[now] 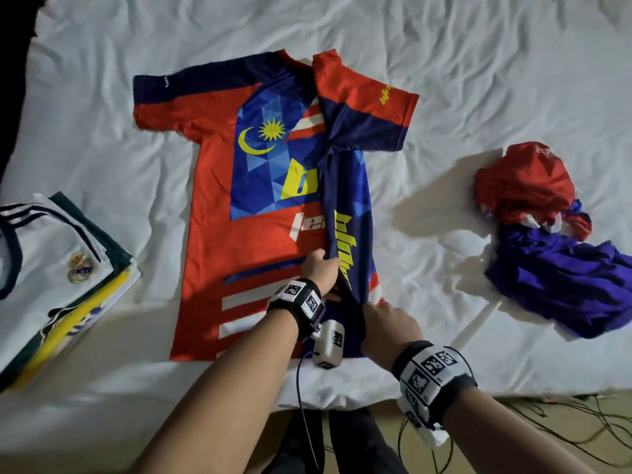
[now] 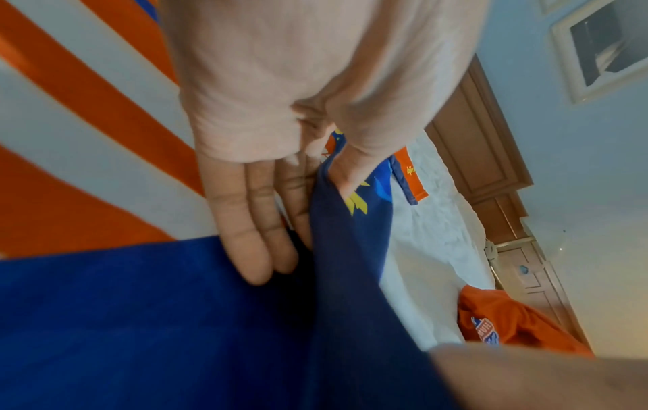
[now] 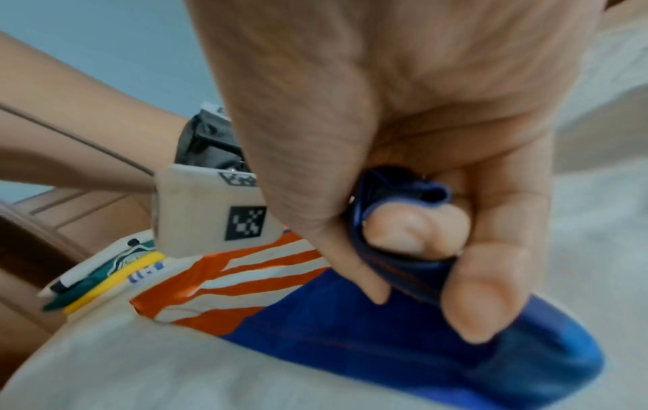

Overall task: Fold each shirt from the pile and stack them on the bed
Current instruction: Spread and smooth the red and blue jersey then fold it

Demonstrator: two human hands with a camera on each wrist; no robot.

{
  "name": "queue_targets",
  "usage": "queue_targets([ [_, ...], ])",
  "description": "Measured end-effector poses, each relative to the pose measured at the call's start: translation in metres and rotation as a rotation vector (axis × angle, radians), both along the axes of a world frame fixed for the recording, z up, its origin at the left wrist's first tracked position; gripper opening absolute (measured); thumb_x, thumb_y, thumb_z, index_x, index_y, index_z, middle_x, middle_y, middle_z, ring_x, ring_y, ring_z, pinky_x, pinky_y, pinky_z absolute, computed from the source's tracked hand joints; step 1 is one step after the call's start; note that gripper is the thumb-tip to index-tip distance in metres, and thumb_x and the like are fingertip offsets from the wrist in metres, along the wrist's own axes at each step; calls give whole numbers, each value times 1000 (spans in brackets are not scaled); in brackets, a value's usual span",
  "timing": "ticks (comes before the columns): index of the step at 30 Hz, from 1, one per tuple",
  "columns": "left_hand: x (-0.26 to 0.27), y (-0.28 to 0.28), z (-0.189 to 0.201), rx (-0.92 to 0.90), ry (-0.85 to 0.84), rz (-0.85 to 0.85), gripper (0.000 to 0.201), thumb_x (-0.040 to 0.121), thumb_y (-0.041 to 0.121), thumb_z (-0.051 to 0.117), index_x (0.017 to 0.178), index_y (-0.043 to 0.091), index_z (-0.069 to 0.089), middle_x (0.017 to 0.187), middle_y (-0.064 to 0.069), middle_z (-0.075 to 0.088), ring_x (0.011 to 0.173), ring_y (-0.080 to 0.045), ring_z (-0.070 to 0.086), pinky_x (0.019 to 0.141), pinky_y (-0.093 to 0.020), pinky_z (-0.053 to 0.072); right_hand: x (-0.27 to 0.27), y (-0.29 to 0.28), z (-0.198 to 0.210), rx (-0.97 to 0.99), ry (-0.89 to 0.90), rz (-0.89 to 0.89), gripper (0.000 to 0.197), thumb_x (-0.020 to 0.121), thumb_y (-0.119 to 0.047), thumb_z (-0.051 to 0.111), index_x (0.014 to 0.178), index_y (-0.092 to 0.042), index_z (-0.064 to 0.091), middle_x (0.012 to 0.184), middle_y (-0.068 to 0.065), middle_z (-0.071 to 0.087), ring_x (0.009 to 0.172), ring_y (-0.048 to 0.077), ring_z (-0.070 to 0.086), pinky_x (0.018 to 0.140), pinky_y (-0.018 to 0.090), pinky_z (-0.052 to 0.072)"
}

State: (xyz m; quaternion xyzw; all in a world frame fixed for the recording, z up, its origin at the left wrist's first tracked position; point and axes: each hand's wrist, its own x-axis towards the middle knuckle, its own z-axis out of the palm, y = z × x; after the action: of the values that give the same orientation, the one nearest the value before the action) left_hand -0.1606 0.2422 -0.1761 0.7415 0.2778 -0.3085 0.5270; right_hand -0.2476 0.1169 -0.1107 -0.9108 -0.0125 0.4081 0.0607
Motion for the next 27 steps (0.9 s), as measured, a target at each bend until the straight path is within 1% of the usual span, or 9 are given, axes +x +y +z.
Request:
queue_targets([
  [3, -17, 5, -7, 2, 64, -40, 25, 80, 29, 72, 72, 12, 56, 69, -8, 61, 74, -32, 65, 68, -49, 61, -13, 10, -1, 60, 17, -106, 29, 91, -43, 53, 96, -17, 62, 99, 8, 66, 90, 35, 65, 68, 33, 43],
  [5, -30, 7, -11, 25, 80, -46, 28, 79, 33, 76, 70, 13, 57, 71, -8, 63, 77, -31, 66, 70, -45, 60, -13, 5, -5, 85, -45, -310, 38, 91, -47, 45, 82, -14, 62, 83, 7, 64, 78, 34, 60, 65, 32, 41],
  [8, -49, 8, -15, 76, 43, -48, 32, 83, 31, 78, 65, 15, 56, 62, -1, 57, 70, -28, 60, 61, -32, 45, -8, -15, -22, 114, -254, -620, 30, 97, -35, 43, 96, -15, 64, 101, 14, 67, 92, 35, 61, 74, 37, 45],
  [11, -65, 4, -22, 154, -15, -85, 23, 89, 33, 69, 79, 13, 64, 79, -8, 68, 84, -35, 66, 69, -36, 51, -5, -23, -43, 183, -224, -836, 39, 100, -47, 46, 114, -12, 59, 119, 14, 65, 111, 33, 60, 89, 40, 46],
  [13, -72, -3, -23, 258, -65, -123, 20, 98, 32, 57, 101, 13, 64, 105, -15, 71, 101, -40, 65, 83, -41, 51, -4, -18, -57, 180, -161, -847, 45, 98, -57, 47, 113, -15, 58, 116, 14, 67, 108, 33, 63, 87, 40, 48],
  [15, -75, -9, -22, 345, -106, -136, 27, 105, 29, 45, 122, 9, 54, 119, -21, 66, 110, -44, 62, 87, -44, 47, -4, -11, -65, 159, -172, -800, 37, 100, -49, 44, 108, -14, 53, 113, 18, 68, 105, 37, 64, 83, 43, 48],
  [17, -77, -11, -22, 404, -125, -168, 33, 108, 28, 38, 133, 7, 45, 123, -24, 65, 112, -45, 62, 86, -45, 47, -9, -7, -70, 156, -206, -797, 26, 104, -38, 40, 104, -12, 46, 111, 21, 67, 102, 40, 62, 77, 43, 45],
  [22, -83, -4, -27, 492, -154, -274, 36, 109, 29, 34, 138, 9, 40, 116, -21, 68, 106, -43, 66, 79, -47, 49, -28, -11, -78, 72, -198, -769, 27, 105, -41, 37, 106, -17, 49, 109, 19, 68, 98, 40, 64, 75, 41, 43],
  [27, -84, 4, -25, 516, -124, -282, 34, 108, 29, 35, 135, 11, 45, 121, -21, 69, 112, -42, 65, 84, -45, 48, -29, -14, -77, -8, -192, -710, 21, 103, -38, 37, 108, -21, 47, 110, 15, 68, 99, 38, 64, 78, 41, 43],
])
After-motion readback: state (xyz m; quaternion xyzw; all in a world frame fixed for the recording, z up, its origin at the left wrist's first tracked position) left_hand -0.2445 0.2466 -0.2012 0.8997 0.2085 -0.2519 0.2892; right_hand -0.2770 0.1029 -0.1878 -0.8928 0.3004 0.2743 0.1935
